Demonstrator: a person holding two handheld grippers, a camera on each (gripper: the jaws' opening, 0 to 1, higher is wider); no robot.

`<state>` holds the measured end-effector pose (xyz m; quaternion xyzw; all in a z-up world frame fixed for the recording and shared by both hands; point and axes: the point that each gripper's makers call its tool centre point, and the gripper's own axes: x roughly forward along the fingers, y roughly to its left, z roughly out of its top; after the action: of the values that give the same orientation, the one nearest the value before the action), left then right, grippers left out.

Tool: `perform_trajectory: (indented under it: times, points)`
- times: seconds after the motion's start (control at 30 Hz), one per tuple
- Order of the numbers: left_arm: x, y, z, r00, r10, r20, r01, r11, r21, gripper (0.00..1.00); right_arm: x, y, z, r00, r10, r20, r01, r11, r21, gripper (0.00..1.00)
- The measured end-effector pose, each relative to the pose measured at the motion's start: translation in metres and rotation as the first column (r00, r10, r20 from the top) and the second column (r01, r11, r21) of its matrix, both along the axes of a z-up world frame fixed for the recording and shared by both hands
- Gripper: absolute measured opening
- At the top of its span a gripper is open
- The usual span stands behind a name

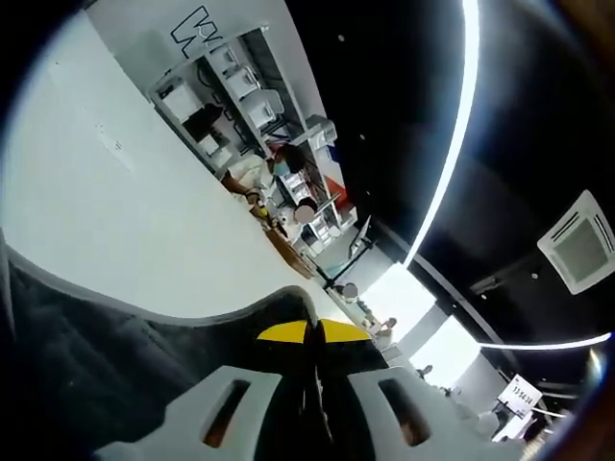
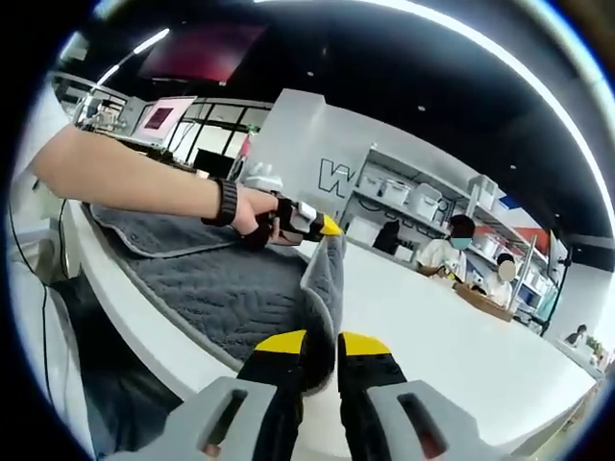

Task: Open the folded towel by lifting each exposed corner and separating the folded layers until the towel lies flat within the target outline without major curled edges

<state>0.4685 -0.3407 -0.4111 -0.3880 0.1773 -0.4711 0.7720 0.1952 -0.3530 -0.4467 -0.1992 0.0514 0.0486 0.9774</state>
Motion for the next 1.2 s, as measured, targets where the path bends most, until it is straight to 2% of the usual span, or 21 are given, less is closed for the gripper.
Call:
perform_trajectory:
  times: [0.27,0.43,0.83,0.9,0.97,1.0,1.2]
  points:
    - [-0.004,0.0,-0.001,1.0,-0.005,-0.001,0.005,1.0,-0.001,0.02,0.005,0.005,0.005,1.0,0.017,-0.001,-0.017,1.0,-0.019,0.06]
    - [-0.009,-0.001,-0.003,1.0,-0.01,-0.007,0.01,1.0,-0.001,0.02,0.016,0.016,0.009,0.999,0.052,-0.012,-0.053,0.998,-0.04,0.06]
    - [-0.006,-0.001,-0.004,1.0,-0.011,-0.016,0.011,1.0,-0.009,0.02,0.029,0.025,0.005,0.994,0.101,-0.051,-0.104,0.993,-0.06,0.06]
    - [-0.006,-0.001,-0.005,1.0,-0.011,-0.016,0.011,1.0,-0.003,0.02,0.032,0.025,0.002,0.993,0.095,-0.065,-0.1,0.992,-0.078,0.08]
    - [-0.003,0.0,-0.005,1.0,-0.006,-0.018,0.005,1.0,-0.007,0.02,0.033,0.025,-0.001,0.993,0.094,-0.071,-0.1,0.991,-0.092,0.04]
    - [-0.003,0.0,-0.005,1.0,-0.007,-0.018,0.007,1.0,-0.005,0.02,0.033,0.025,-0.001,0.993,0.097,-0.071,-0.103,0.991,-0.087,0.0]
    - [-0.002,0.001,-0.005,1.0,-0.012,-0.019,0.012,1.0,-0.004,0.02,0.032,0.023,0.008,0.996,0.089,-0.031,-0.09,0.994,-0.066,0.0]
